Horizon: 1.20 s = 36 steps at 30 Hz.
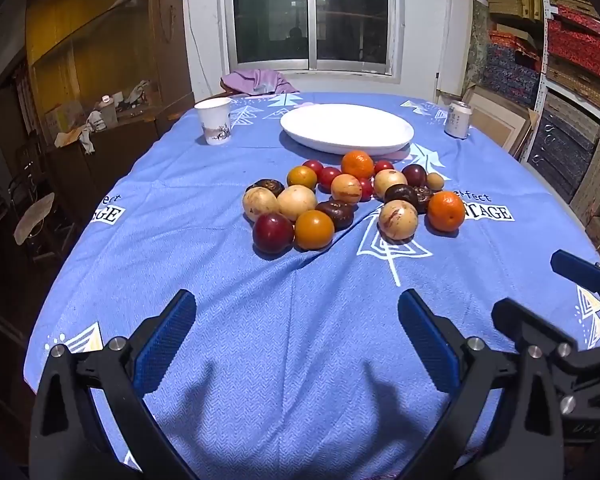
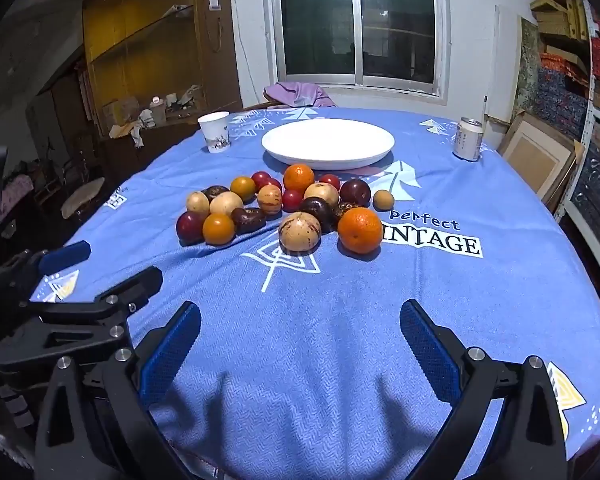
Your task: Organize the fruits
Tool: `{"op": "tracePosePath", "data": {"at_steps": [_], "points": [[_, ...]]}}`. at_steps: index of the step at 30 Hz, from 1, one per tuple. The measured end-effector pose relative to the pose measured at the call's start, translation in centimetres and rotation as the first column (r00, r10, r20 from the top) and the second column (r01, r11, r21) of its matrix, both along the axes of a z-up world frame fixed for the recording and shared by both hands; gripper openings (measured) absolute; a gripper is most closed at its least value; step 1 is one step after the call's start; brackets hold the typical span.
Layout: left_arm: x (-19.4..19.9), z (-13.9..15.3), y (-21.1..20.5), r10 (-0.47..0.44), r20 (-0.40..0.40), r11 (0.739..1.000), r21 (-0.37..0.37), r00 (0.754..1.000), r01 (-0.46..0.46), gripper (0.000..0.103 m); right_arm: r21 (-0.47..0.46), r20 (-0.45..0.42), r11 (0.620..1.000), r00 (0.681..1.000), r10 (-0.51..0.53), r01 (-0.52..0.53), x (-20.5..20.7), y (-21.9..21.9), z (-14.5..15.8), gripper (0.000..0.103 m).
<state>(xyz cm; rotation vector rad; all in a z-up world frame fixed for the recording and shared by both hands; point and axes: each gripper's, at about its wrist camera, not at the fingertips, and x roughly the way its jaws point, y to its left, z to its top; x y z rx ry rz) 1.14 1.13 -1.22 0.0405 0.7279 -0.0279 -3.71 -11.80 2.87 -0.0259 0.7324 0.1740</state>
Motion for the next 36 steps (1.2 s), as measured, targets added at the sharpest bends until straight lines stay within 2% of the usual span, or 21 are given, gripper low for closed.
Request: {"op": "tracePosePath", "data": {"at_steps": [4, 10, 26, 36], "points": [[0.04, 0.03, 0.2, 0.008, 0.0, 1.0, 0.002, 1.0, -0.008, 0.099, -0.028, 0.017, 1.0, 1.0, 0.007, -0.006, -0.28, 0.62, 0.1, 0.1], [0.15, -0.11, 0.2, 0.003, -0.006, 1.0, -0.006, 1.0, -0.003, 0.099, -0.02, 0.005, 1.0, 1.0, 0.015, -0.014, -0.04, 0.5, 0.08, 0.1], [0.41, -0.2, 0.48, 0.015, -0.017, 1.0, -0.01, 1.0, -0.015, 0.099, -0.03, 0.055, 1.0, 0.998, 0.001, 0.0, -0.56, 0.43, 0.73, 0.1], [0.55, -0.47, 0.69, 0.017, -0.023, 1.0, -0.013, 1.0, -0.017, 0.099, -0.016, 0.054, 1.0, 0.999, -0.003, 0.004, -0.48, 0.09, 0.8, 0.1]]}}
